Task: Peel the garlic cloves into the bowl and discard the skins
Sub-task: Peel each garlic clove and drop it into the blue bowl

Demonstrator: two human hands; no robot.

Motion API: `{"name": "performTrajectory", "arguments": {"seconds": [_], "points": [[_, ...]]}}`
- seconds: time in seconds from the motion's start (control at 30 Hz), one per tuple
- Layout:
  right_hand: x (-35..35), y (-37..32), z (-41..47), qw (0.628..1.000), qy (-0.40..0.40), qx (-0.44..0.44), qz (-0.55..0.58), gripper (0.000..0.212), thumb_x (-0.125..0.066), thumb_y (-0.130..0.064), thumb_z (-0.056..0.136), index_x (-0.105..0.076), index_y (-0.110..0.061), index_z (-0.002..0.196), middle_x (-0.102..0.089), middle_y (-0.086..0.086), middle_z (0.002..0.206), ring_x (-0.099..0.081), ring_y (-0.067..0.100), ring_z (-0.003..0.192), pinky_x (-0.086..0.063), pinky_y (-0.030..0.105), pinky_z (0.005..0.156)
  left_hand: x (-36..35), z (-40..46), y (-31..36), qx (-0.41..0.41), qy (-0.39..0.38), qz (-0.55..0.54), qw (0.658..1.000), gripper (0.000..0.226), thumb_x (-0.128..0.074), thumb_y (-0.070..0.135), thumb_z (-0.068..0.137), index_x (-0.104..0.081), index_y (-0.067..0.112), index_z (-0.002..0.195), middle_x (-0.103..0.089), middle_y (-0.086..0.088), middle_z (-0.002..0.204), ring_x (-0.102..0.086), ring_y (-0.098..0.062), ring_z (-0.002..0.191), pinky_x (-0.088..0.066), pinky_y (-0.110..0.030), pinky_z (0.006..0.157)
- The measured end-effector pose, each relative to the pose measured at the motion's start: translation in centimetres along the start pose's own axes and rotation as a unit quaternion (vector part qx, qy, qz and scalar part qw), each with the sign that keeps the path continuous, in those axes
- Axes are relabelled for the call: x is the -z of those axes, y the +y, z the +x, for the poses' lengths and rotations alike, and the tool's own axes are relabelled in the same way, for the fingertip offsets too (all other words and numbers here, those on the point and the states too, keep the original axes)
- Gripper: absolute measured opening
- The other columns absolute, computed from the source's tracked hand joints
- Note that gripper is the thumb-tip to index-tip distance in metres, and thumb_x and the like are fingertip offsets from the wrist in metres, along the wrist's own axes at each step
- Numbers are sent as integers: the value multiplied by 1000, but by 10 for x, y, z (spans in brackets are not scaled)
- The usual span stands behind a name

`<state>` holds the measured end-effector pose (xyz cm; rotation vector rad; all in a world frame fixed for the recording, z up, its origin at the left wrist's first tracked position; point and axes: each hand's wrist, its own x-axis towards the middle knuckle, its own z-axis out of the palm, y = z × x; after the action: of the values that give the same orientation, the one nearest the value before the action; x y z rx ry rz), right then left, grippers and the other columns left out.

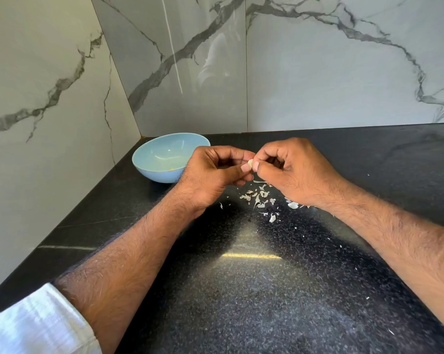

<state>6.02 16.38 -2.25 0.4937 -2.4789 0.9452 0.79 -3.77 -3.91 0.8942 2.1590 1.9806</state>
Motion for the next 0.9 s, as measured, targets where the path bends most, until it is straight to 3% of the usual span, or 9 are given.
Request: {"name": "performTrajectory", "arguments": {"seconds": [0.17,0.33,0.53,0.73,0.9], "points": [[2,-1,2,997,2,-41,67,13,-72,-27,98,-78,-22,87,-75,-1,72,-72,14,62,-62,42,63,1,1,0,-7,7,10,1000,25,-76,-2,93,-77,3,118,-80,-13,99,-76,-23,88,-63,-38,82],[0,1,1,995,5,-71,77,8,-74,-27,96,-79,-23,90,-77,-2,75,-75,9,67,-64,51,71,1,2,-1,-14,35,25,999,26,-81,-5,88,-79,4,112,-81,-11,98,-77,-24,87,-62,-34,79],[-2,0,1,997,22,-56,41,7,-76,-30,94,-80,-28,88,-74,-10,70,-74,21,66,-62,46,63,0,3,-2,-28,48,71,996,25,-85,-3,85,-82,6,108,-82,-8,97,-79,-29,95,-65,-43,93],[-3,2,1,997,24,-69,34,8,-75,-22,96,-79,-22,90,-73,-14,67,-71,8,60,-48,15,47,-2,4,-4,-34,52,82,995,21,-84,3,89,-83,7,109,-83,-6,99,-80,-27,94,-64,-50,93],[-3,1,1,994,22,-84,73,10,-74,-21,98,-80,-20,90,-74,-15,70,-73,3,63,-58,22,56,-2,4,-4,-44,75,113,990,18,-85,7,90,-84,14,106,-83,-1,95,-81,-22,91,-65,-49,90]]}}
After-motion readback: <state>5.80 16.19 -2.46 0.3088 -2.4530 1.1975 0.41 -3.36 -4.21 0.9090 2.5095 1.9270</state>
